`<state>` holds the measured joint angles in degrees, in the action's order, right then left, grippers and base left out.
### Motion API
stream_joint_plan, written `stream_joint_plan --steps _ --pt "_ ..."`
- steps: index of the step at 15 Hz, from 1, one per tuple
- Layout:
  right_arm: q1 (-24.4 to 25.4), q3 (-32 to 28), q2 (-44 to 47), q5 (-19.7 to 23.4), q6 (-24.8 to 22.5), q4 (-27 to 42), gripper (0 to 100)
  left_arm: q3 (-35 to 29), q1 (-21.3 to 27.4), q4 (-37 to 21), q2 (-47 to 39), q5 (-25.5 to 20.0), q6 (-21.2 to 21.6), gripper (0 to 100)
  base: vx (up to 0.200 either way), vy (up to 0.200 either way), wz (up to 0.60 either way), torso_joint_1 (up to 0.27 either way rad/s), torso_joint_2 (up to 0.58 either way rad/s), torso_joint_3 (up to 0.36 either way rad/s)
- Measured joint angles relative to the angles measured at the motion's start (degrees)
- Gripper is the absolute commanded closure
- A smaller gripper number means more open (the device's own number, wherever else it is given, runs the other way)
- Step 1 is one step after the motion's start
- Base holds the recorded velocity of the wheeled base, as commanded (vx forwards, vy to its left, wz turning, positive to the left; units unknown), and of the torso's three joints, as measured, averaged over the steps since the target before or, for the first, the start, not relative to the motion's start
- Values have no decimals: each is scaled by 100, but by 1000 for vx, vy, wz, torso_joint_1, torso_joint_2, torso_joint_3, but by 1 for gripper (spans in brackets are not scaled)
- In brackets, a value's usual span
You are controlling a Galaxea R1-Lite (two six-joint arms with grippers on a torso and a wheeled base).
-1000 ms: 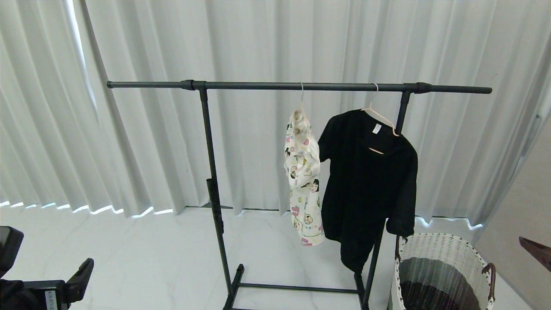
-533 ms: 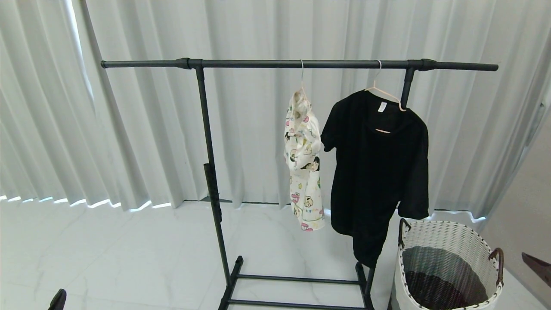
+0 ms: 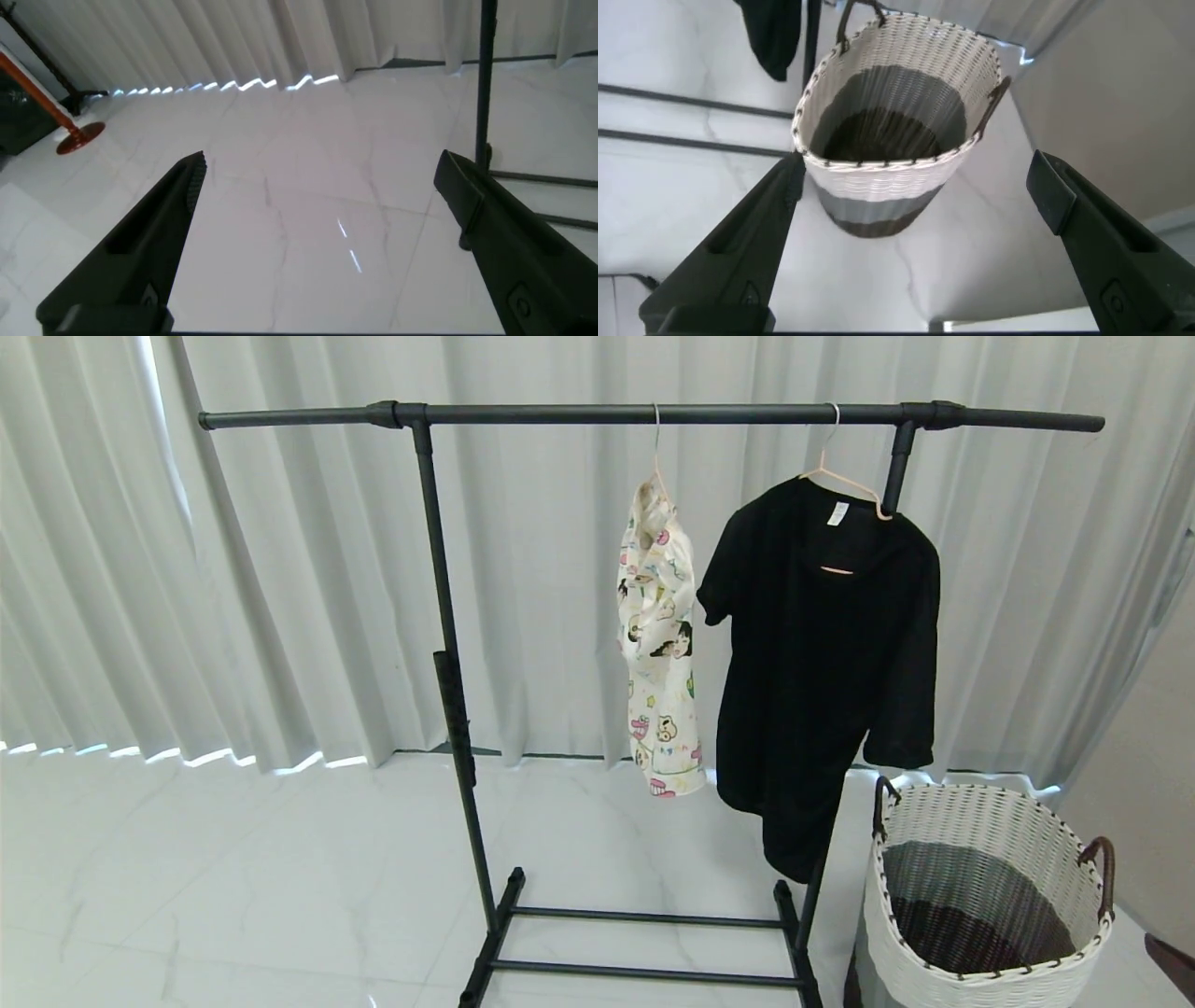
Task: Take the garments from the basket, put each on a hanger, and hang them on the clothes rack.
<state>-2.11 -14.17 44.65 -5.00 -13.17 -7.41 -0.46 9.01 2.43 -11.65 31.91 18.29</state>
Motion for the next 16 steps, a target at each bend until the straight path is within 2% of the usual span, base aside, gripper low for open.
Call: stream_joint_plan --steps 2,4,7,8,10,11,12,14,16 --pt "7 301 -362 -1 116 -150 0 0 9 -38 345 33 -176 0 0 0 0 -41 71 63" --pt "7 627 -948 -1 480 -299 0 0 16 -38 502 32 -189 0 0 0 0 0 0 0" --pt "7 1036 -2355 -74 797 -104 0 0 9 -40 603 -9 -357 0 0 0 0 0 0 0" --pt "40 1141 -2906 -302 951 79 0 6 9 -43 621 -37 -647 0 0 0 0 0 0 0" --pt "149 1312 -3741 -758 1409 383 0 28 9 -49 639 -235 -1613 0 0 0 0 0 0 0" --pt "189 1365 -3980 -817 1440 430 0 33 9 -46 642 -391 -1974 0 0 0 0 0 0 0" --pt "211 1381 -4152 -824 1363 429 0 35 5 -49 642 -628 -2074 0 0 0 0 0 0 0" --pt "227 1398 -4334 -819 1381 433 0 37 5 -55 642 -1123 -1929 0 0 0 0 0 0 0" --pt "229 1412 -4422 -817 1317 433 0 39 5 -62 642 -2434 -1432 0 0 0 0 0 0 0"
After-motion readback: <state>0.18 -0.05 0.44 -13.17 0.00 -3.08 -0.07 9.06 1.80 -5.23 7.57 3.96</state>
